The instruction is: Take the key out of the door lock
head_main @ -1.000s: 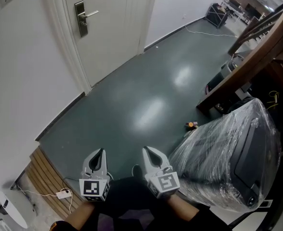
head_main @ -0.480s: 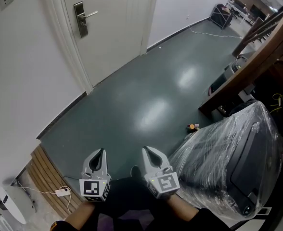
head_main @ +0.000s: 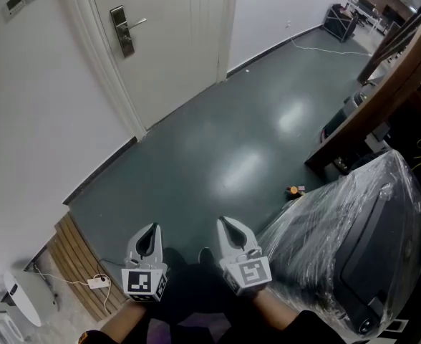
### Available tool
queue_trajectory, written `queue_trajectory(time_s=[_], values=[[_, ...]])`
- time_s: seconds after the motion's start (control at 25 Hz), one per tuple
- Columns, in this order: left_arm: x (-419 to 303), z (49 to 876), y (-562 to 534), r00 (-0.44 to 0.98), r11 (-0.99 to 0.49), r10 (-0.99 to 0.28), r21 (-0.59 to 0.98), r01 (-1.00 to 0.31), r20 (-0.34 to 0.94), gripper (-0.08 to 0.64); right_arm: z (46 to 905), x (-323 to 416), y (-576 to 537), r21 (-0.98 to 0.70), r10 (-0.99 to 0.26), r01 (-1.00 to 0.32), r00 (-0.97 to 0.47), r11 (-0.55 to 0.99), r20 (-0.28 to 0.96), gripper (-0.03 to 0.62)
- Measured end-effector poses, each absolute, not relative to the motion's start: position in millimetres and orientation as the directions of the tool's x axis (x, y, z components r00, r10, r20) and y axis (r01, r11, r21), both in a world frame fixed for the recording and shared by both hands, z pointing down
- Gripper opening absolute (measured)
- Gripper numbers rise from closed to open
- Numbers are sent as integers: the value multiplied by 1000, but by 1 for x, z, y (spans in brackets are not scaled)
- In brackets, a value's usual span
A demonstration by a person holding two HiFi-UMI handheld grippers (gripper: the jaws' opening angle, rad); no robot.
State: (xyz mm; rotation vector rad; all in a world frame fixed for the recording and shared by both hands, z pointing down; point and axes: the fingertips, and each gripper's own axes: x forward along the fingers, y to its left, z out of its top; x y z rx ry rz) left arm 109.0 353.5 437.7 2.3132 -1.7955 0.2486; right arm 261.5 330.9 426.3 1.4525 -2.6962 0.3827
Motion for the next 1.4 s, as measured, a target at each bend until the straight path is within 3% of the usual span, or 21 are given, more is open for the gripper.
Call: queue_trajectory(time_s=[0.36, 0.76, 1.4], values=[[115, 440, 351, 247, -243, -932, 48, -969, 265, 15, 429, 264, 327, -195, -807, -820, -568, 537, 165, -9], [126, 449, 307, 331, -322, -908, 78, -944, 257, 15, 448, 279, 299, -164, -850, -880, -474, 447, 230, -8], [41, 451, 171, 342, -314, -912, 148, -938, 229, 15, 439, 191, 167, -93, -833, -875, -482, 475, 271, -8]])
